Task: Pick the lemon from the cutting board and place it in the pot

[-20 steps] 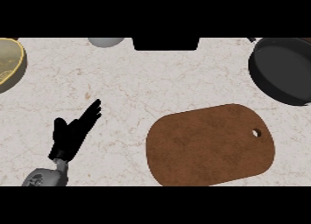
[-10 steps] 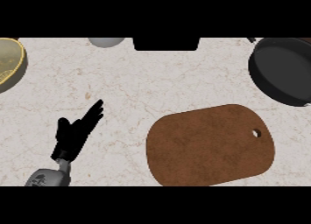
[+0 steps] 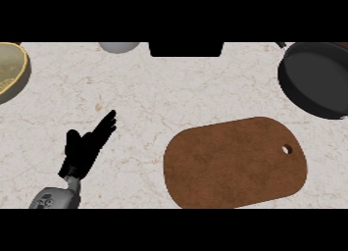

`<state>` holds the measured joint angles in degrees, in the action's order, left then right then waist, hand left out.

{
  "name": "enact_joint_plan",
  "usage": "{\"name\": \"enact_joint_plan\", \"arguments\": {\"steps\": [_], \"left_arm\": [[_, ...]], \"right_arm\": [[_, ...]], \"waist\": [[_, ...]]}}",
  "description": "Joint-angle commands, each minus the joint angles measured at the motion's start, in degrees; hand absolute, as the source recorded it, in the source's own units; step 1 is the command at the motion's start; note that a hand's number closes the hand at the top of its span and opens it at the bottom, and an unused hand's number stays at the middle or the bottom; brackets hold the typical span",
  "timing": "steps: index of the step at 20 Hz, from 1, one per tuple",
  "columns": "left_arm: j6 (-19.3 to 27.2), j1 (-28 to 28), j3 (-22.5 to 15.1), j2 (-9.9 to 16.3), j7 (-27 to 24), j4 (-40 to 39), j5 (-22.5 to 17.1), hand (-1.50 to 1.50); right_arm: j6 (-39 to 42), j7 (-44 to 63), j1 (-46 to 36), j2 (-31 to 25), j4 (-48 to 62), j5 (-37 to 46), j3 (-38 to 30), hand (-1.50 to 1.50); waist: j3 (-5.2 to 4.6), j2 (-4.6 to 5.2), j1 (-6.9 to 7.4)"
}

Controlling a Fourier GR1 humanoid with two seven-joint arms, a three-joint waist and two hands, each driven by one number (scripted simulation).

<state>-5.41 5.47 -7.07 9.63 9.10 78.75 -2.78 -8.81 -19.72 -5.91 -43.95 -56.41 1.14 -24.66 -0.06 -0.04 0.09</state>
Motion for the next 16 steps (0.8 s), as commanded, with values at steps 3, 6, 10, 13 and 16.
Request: {"name": "enact_joint_plan", "arguments": {"steps": [3,6,10,13,16], "left_arm": [[-1.6,2.0,1.7,0.5,0.1,-2.6,-0.6,0.0],[-0.8,-0.9,0.5,-0.4,-1.0,-0.1,0.7,0.0],[-2.8,2.7,2.4,0.9,-1.9,-4.6,0.1,0.0],[-1.6,1.5,-1.4,-2.6,0.0,-0.4,1.3,0.0],[-1.6,5.1,1.5,-2.0,0.3,-3.8,0.3,0.0]], "right_arm": [[-1.4,15.0,-9.4,-4.7,-4.5,6.4,5.6,1.5],[0.8,22.2,-13.9,-6.0,-5.0,8.7,8.6,1.5],[2.6,21.3,-24.5,-6.1,7.4,14.4,13.6,1.5],[2.5,21.4,-29.8,-5.6,14.6,18.4,16.0,1.5],[4.3,21.8,-35.8,-4.1,19.6,21.5,18.5,1.5]], "waist": [[-0.02,0.11,0.4],[0.0,0.07,0.65],[0.06,0.58,1.71],[0.14,0.87,2.96],[0.12,0.85,2.38]]}}
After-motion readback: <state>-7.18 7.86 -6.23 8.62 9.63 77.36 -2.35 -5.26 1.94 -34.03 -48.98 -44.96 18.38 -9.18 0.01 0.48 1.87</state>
